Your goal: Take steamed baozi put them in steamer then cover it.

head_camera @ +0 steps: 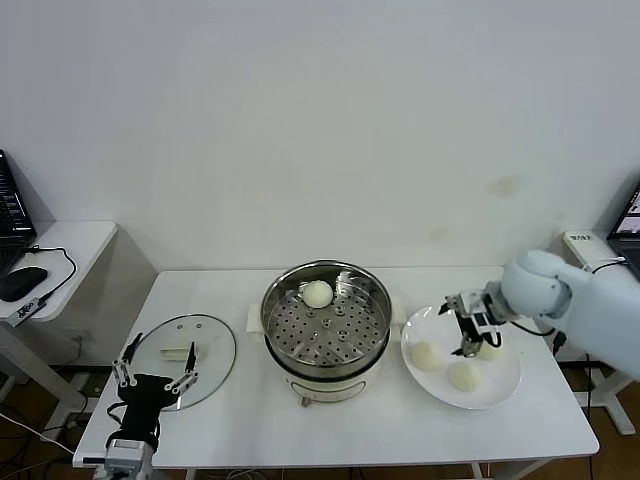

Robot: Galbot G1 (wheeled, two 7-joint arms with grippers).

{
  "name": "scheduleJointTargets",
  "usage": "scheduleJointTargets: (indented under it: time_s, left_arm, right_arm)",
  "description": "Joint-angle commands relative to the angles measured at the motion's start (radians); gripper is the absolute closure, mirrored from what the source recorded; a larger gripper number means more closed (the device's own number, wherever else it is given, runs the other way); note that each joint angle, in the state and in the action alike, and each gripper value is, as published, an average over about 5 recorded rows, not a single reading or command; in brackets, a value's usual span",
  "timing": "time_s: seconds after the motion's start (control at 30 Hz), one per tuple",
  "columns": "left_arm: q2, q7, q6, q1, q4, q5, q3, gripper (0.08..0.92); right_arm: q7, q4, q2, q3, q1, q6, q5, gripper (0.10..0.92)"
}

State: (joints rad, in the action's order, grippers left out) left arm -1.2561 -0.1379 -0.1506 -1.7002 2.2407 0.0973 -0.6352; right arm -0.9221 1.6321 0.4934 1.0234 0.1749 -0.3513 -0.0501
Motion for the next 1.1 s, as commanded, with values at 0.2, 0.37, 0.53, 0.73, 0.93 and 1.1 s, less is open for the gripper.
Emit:
scheduleJointTargets:
  time_s: [0.2,0.37,0.53,0.73,0.93,1.1]
  left_arm:
    - [0.000,0.011,-0.004,0.000,-0.017,0.002,-0.007,0.177]
    - [-0.001,0.012,-0.003,0.000,-0.020,0.004,-0.006,0.177]
    - [-0.004,0.011,-0.001,0.000,-0.024,0.006,-0.005,0.177]
    - [-0.005,0.011,0.000,-0.001,-0.026,0.010,-0.004,0.177]
    - [-0.010,0.008,0.000,0.000,-0.024,0.011,-0.002,0.177]
    - [-0.014,0.006,0.001,-0.003,-0.019,0.014,0.000,0.177]
  right_arm:
    - [0.013,-0.204,0.150,-0.117,-0.228,0.013,0.083,0.203]
    - [0.021,-0.234,0.190,-0.126,-0.243,0.019,0.082,0.203]
    - [0.035,-0.265,0.215,-0.142,-0.256,0.028,0.085,0.205]
    - [0.038,-0.287,0.227,-0.158,-0.266,0.033,0.090,0.223]
    - [0.026,-0.287,0.223,-0.163,-0.262,0.030,0.091,0.309]
    - [0.003,-0.297,0.223,-0.164,-0.243,0.038,0.084,0.407]
